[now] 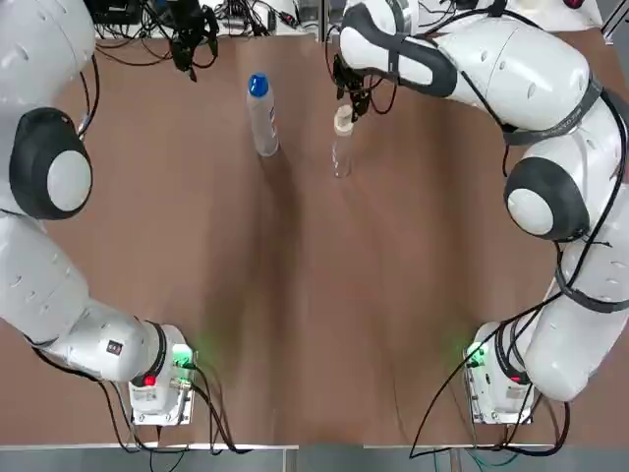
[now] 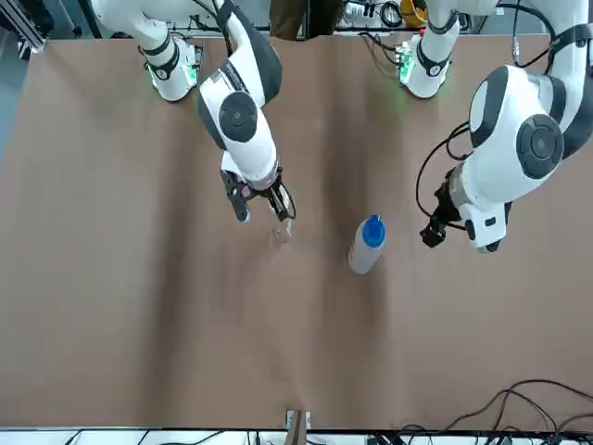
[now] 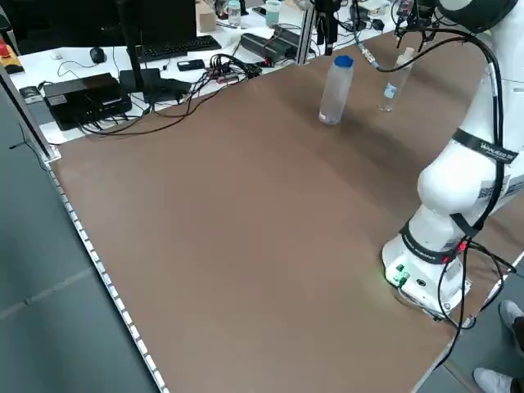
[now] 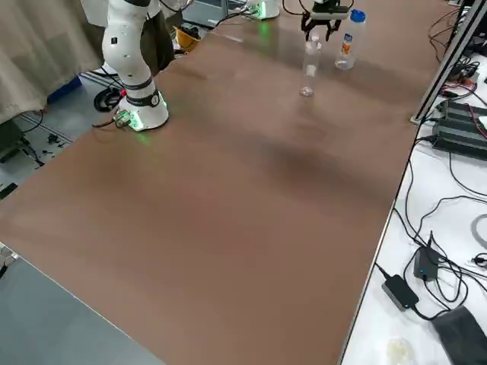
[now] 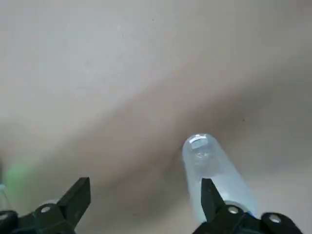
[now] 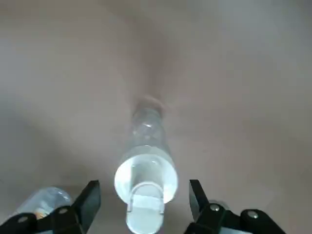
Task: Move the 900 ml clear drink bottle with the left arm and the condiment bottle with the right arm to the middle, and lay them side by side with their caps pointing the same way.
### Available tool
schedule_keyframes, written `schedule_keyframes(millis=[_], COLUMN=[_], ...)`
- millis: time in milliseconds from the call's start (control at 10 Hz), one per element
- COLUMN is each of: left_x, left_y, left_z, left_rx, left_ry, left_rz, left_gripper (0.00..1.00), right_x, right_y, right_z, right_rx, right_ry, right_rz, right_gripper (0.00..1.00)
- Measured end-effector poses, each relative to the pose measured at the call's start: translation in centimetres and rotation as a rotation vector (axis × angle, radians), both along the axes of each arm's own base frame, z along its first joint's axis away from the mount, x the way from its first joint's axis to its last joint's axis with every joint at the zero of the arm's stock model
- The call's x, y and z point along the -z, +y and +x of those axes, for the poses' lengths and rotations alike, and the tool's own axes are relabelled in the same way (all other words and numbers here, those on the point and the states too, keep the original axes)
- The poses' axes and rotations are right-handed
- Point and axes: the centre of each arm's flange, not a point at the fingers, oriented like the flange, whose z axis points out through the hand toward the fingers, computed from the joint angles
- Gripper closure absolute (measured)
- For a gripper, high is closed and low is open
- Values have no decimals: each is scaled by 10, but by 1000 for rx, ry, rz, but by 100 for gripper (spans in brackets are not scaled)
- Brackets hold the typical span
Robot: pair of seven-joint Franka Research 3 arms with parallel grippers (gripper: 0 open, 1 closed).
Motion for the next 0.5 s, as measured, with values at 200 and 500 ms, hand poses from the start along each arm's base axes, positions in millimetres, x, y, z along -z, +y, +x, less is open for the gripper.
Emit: schedule_keyframes(millis=[200, 500], left_x=[1, 2], left_y=[-3, -20], left_z=[-4, -9], left_rx=[280, 748], left_ry=[10, -5], left_rz=[-40, -120], left_gripper=[0, 0], right_x=[-25, -57], right_y=[-7, -10], right_z=[-5, -16], right_rx=[-217, -561], right_ry=[-14, -72], right_rz=[10, 12], right_gripper=[17, 0])
